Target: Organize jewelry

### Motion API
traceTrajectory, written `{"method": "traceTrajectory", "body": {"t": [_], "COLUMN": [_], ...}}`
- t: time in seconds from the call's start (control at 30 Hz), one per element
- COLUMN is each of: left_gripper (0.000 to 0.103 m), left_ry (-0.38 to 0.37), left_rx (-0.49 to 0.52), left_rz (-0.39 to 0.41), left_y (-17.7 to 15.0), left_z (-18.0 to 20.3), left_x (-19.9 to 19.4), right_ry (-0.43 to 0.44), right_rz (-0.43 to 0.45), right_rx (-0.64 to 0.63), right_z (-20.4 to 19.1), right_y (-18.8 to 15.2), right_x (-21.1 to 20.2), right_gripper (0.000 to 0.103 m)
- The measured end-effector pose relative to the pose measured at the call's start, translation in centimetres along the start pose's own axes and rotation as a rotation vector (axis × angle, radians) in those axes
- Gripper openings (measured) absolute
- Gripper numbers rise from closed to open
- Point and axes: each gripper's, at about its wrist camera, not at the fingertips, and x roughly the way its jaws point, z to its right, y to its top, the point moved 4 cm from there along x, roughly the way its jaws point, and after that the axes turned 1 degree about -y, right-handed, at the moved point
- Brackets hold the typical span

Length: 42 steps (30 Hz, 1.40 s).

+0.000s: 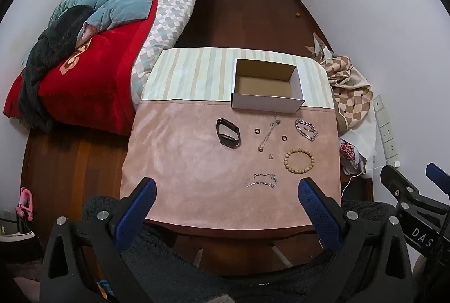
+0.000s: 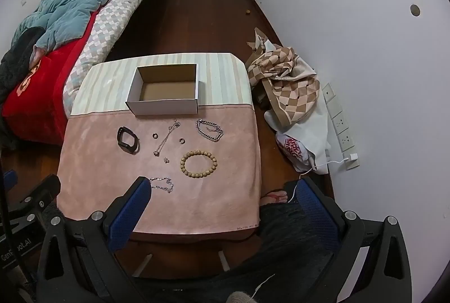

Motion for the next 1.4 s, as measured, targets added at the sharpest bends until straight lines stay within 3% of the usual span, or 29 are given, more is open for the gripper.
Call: {"method": "traceTrajectory", "body": {"t": [1.4], "left_gripper": [0.103], "left_ry": [0.0], "left_rx": [0.009], "left_rz": [0.039], "left_y": [0.8], "left_z": [0.5], "left_x": [-1.7], "right_ry": [-0.003], "right_rz": [0.048], "right_rx": [0.003], "right_z": [0.4], "right_y": [0.1], "right_x": [-2.2], "right_gripper": [0.103]}}
